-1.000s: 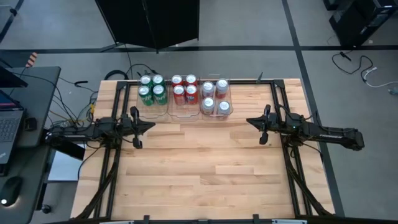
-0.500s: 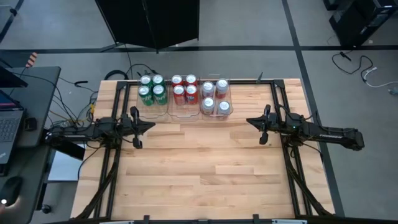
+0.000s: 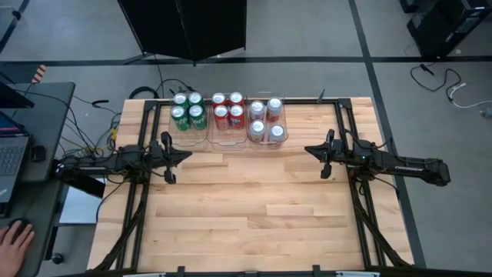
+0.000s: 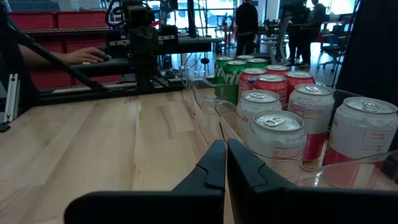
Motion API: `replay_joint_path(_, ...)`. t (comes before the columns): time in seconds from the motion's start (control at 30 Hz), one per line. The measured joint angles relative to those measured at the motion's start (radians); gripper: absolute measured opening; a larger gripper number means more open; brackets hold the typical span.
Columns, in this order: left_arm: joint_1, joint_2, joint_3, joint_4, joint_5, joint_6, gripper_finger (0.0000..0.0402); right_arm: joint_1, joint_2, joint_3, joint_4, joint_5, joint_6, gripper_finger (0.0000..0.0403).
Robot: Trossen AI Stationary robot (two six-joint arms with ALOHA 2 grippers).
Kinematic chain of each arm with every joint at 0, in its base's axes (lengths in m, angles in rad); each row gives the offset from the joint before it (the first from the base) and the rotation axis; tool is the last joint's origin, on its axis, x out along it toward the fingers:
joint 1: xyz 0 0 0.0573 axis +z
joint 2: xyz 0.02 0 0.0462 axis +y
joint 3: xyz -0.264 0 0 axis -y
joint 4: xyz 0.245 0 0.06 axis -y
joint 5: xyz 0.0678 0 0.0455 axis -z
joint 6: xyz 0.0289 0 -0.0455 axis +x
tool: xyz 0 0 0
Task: Sort soda cans
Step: Return to Home Position
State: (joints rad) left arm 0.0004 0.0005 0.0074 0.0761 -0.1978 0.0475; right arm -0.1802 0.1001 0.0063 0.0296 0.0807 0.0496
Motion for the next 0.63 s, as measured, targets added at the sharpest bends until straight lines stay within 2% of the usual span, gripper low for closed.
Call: replay_joint_path(0.63,0.0,0.0,0.0,0.0,0.0,0.0,0.0001,0.0,0.0,0.0,0.0,0.0,0.0,0.0003)
